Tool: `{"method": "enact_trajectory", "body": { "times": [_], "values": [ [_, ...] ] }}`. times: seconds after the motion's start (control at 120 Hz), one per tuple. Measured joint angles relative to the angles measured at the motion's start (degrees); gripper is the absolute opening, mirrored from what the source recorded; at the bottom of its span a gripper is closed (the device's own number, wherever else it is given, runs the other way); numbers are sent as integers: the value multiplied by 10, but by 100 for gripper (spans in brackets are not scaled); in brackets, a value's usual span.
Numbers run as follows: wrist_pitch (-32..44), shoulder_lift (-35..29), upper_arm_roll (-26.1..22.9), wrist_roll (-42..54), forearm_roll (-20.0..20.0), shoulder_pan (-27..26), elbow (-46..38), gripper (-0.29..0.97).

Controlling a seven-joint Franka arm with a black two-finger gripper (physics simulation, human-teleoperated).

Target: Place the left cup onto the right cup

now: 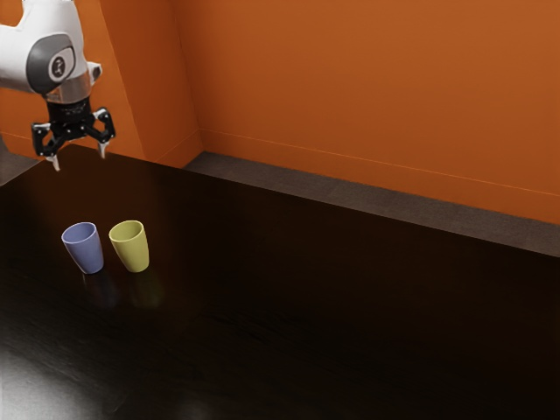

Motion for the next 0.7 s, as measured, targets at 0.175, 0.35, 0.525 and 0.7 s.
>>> {"method": "enact_trajectory", "body": {
  "times": [0.175,0.35,0.525,0.7],
  "values": [
    [11,4,10,-8,0,0,-3,68],
    [33,16,22,-12,-1,0,-15,68],
    [69,24,32,-13,-1,1,-34,68],
    [97,38,33,-15,-6,1,-35,68]
  ]
}}
